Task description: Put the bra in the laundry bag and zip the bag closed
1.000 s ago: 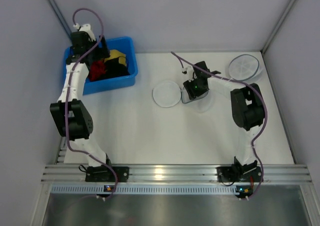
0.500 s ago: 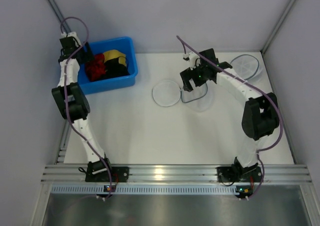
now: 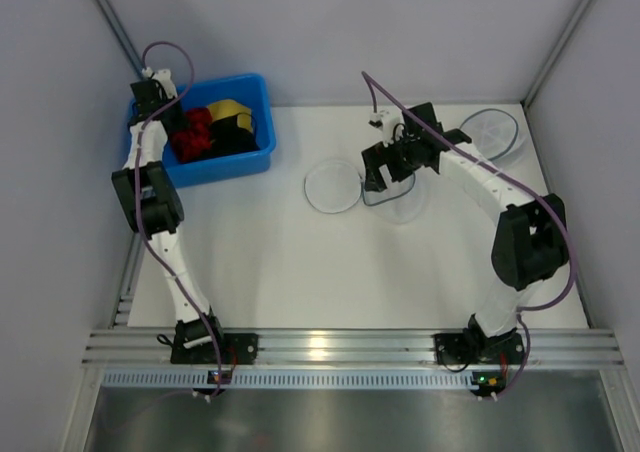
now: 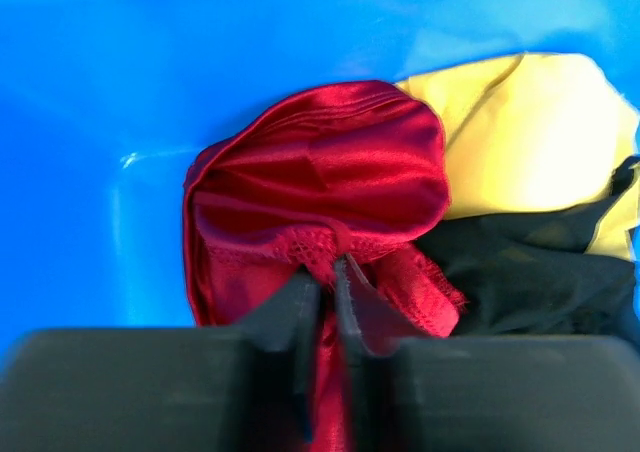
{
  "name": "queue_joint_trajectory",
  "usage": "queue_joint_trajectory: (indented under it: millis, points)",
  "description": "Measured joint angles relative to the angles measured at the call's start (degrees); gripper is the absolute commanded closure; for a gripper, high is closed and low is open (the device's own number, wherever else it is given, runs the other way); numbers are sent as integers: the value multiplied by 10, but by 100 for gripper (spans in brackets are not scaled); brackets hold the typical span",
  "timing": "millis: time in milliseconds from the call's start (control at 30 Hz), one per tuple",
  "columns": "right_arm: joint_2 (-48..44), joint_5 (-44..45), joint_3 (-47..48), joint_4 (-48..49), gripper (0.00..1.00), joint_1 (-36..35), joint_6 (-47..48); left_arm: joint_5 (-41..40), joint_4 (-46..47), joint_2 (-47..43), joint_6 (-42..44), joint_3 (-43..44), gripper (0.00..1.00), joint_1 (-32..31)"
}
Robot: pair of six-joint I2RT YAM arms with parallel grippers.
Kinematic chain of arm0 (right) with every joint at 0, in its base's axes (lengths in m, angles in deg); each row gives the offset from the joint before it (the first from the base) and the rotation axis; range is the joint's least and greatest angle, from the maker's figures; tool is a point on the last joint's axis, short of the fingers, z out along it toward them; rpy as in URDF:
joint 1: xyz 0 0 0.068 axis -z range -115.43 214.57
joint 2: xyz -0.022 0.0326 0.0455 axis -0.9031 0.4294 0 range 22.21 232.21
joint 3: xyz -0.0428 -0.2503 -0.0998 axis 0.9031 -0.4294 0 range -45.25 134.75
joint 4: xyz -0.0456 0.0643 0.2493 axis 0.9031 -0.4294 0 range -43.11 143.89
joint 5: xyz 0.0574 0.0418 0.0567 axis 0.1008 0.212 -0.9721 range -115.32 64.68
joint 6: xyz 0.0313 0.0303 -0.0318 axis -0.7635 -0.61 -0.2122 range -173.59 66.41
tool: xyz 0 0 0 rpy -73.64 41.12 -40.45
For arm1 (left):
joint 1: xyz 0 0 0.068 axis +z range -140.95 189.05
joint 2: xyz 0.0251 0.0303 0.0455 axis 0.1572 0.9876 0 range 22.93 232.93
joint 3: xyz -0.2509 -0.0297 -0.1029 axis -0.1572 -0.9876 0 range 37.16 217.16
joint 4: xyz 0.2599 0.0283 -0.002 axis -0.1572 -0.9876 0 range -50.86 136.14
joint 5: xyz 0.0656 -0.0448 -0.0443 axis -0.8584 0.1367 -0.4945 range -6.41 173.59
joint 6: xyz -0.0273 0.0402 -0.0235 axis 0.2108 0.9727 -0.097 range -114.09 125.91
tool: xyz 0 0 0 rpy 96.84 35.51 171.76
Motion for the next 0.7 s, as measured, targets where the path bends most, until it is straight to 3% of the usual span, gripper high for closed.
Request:
queue_joint_trajectory:
  millis: [33, 333, 700]
  points:
    - [0, 0, -2, -3, 0, 0, -1, 3, 0, 0, 4, 0, 100, 0]
    - [-54, 0, -9, -19, 1, 0, -5, 74, -1, -47, -9, -35, 100, 0]
    - [-143, 17, -8, -43, 1, 0, 16, 201, 8, -346, -79, -144, 100, 0]
